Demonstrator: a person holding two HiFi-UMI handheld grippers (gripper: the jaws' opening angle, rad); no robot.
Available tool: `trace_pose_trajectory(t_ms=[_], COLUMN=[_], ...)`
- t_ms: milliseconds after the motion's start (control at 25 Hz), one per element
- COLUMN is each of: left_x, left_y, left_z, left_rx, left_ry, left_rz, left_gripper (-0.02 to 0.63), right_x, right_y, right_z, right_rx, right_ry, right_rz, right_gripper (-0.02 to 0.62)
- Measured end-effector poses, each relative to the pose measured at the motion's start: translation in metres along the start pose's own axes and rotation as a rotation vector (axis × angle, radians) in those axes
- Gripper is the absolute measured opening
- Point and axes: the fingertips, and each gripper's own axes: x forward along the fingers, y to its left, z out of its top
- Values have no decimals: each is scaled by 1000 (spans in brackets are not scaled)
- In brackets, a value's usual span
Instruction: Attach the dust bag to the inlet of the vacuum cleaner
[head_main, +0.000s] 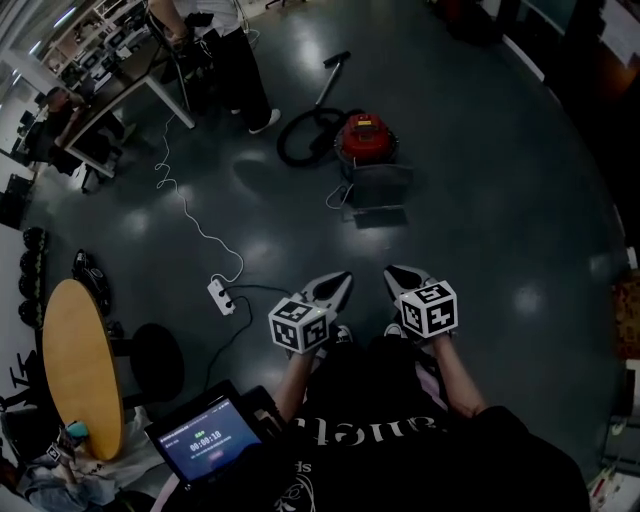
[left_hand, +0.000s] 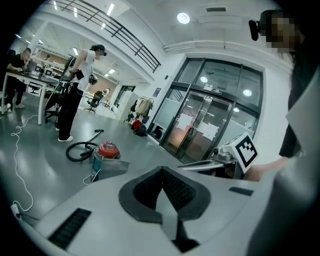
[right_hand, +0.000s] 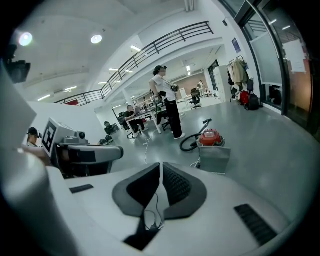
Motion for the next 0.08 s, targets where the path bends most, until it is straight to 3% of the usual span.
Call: trace_pose_trajectory(t_ms=[80], left_x=[-12], left_y=[1], left_z=[2], left_rx=[6], left_ry=[10], left_rz=[-12], left_gripper=[6], right_x=[0], right_y=[13], right_z=[2], right_rx=[4], right_ry=[2], right_rz=[-11], right_gripper=[35])
